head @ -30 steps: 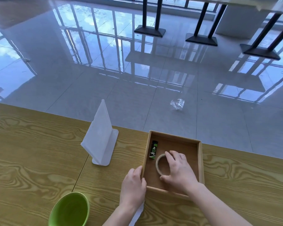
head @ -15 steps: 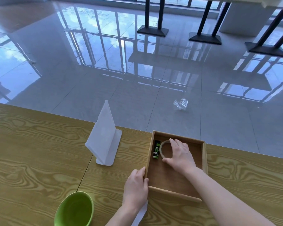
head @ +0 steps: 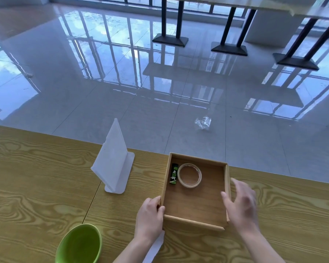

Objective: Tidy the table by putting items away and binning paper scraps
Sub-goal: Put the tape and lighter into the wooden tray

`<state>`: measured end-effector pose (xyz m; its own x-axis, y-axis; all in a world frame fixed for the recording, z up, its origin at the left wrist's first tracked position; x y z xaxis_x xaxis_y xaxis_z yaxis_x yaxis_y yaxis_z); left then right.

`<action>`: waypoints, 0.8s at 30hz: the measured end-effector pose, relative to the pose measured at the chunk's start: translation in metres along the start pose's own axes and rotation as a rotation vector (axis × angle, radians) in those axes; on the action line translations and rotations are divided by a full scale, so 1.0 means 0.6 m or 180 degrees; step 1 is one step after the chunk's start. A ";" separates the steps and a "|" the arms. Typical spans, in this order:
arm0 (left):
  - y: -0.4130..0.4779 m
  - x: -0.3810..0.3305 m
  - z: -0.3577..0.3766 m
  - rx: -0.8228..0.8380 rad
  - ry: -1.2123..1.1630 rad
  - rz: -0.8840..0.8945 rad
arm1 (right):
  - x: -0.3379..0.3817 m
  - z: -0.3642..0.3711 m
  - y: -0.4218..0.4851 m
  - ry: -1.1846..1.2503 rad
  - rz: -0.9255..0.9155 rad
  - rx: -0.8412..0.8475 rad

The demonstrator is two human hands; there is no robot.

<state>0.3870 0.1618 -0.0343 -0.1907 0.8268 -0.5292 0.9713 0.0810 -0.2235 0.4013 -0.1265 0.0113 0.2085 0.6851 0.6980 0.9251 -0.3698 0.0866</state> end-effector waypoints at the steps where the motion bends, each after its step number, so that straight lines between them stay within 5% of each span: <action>1: 0.000 -0.001 0.000 0.0002 0.0011 -0.0010 | -0.016 -0.004 -0.003 -0.0015 0.0263 0.0026; 5: 0.001 -0.001 -0.004 -0.0004 0.0025 -0.0058 | -0.045 0.012 -0.015 -0.0025 0.0984 0.0444; 24: 0.005 0.069 -0.067 -0.0489 -0.0163 -0.0729 | 0.019 0.083 -0.017 0.0309 0.0753 0.0641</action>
<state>0.3878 0.2187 -0.0242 -0.4108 0.7483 -0.5208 0.9115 0.3491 -0.2174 0.4098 -0.0836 -0.0171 0.4028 0.5284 0.7474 0.9008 -0.3734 -0.2216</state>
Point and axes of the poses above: each hand's wrist, its own y-axis towards the middle knuckle, its own z-axis out of the palm, x = y × z, the point moved 6 cm from there along y, towards the middle knuckle, and after that the axes turned 12 degrees about y, right-handed, at the moved point
